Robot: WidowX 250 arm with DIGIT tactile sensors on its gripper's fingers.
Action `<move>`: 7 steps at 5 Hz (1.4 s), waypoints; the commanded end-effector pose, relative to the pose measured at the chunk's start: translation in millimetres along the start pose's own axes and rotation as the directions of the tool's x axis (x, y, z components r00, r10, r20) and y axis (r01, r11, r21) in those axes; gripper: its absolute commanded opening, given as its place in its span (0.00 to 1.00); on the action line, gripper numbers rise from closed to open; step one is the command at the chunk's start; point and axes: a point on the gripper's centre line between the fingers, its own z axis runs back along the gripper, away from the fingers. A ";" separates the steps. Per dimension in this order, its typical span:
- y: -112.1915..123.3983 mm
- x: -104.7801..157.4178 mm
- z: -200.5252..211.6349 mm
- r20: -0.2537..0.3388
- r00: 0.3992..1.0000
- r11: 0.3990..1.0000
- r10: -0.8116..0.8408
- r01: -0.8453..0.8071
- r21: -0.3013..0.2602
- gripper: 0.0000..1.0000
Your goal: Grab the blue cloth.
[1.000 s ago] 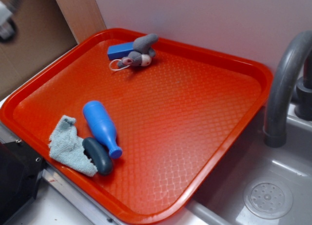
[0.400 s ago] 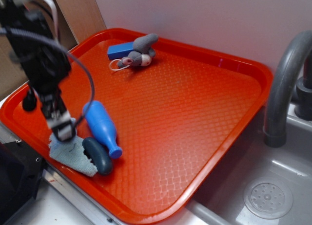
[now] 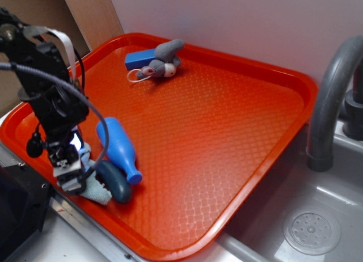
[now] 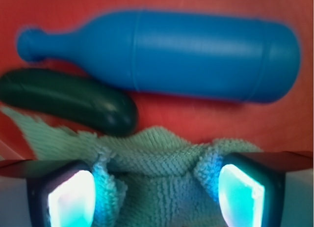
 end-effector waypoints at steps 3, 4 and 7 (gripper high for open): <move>48.2 2.4 4.7 0.003 0.981 0.966 0.194 -0.191 0.173 0.00; 81.4 -5.3 37.3 0.044 0.939 0.913 0.341 -0.342 0.222 0.00; 70.1 50.9 191.2 0.323 0.834 0.861 0.447 -0.500 0.099 0.00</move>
